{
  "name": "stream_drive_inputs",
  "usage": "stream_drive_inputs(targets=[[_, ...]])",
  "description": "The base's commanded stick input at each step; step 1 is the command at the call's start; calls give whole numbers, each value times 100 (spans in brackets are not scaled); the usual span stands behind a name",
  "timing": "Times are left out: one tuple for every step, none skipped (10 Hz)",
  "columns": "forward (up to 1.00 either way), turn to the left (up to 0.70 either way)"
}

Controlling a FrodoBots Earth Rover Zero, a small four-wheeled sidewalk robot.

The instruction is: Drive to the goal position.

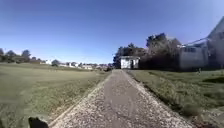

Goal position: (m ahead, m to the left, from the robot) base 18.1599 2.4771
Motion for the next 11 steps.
stream_drive_inputs(targets=[[50, 0], [50, 0], [50, 0], [50, 0], [50, 0], [50, 0], [50, 0], [50, 0], [50, 0], [50, 0], [50, 0]])
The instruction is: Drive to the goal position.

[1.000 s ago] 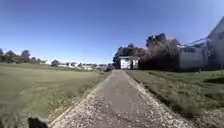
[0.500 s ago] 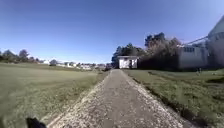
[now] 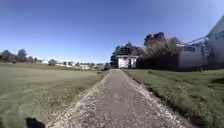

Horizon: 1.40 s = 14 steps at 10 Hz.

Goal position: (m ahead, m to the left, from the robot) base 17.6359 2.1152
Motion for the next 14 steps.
stream_drive_inputs(targets=[[50, 0], [50, 0], [50, 0], [50, 0], [50, 0], [50, 0], [50, 0], [50, 0], [50, 0], [50, 0], [50, 0], [50, 0], [50, 0], [50, -10]])
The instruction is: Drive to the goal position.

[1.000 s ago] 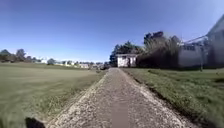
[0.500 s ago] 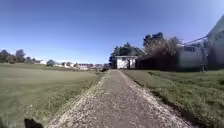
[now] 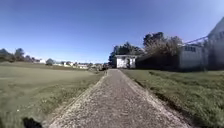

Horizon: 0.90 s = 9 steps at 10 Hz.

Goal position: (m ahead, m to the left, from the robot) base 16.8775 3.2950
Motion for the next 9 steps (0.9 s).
stream_drive_inputs(targets=[[50, -27], [50, -27], [50, -18], [50, 0], [50, 0], [50, 0], [50, 0], [50, 0], [50, 0]])
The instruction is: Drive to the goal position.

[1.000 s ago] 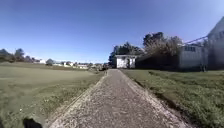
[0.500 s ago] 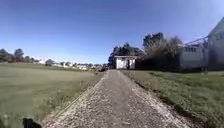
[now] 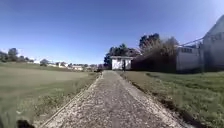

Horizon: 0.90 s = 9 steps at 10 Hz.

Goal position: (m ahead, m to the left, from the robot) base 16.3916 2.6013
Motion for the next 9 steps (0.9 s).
stream_drive_inputs(targets=[[50, 0], [50, 0], [50, 0], [50, 0], [50, 0], [50, 0], [50, 0], [50, 0], [50, 0]])
